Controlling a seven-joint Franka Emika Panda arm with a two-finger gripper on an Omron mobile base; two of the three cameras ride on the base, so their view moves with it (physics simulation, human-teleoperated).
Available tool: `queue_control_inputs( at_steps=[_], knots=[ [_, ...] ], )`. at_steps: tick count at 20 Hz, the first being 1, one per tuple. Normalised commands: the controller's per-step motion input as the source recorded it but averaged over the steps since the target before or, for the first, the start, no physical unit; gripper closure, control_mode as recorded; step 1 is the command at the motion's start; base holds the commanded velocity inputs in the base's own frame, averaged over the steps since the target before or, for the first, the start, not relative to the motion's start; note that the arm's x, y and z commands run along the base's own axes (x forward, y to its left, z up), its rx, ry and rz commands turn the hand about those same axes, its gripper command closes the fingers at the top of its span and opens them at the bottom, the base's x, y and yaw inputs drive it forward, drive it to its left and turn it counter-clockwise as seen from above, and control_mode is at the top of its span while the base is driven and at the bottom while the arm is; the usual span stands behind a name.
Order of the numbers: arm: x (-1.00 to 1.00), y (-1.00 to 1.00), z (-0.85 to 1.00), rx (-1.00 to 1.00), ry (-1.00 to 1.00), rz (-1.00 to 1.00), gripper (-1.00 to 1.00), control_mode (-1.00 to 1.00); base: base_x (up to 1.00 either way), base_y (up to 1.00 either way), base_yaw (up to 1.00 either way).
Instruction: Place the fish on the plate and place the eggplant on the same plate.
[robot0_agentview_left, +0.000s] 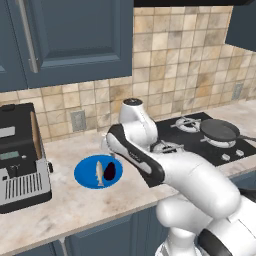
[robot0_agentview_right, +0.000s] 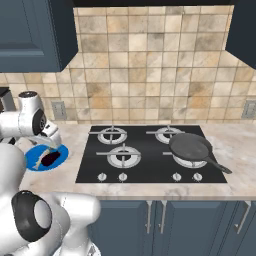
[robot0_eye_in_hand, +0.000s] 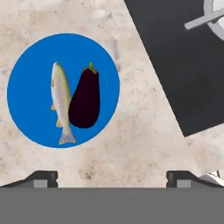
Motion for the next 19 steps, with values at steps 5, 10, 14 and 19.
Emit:
queue_control_inputs(
  at_steps=[5,10,14,19],
  knots=[
    [-0.79,-0.51,0.56,-0.01,0.0,0.05,-1.0,-1.0,0.0,0.0,0.0],
    [-0.58,-0.55,0.75,0.0,-0.06,0.15,-1.0,-1.0,0.0,0.0,0.0],
    [-0.46,-0.47,0.81,0.0,-0.08,0.14,-1.0,-1.0,0.0,0.0,0.0],
    [-0.47,-0.12,0.79,0.0,-0.19,0.05,-1.0,-1.0,0.0,0.0,0.0]
  ],
)
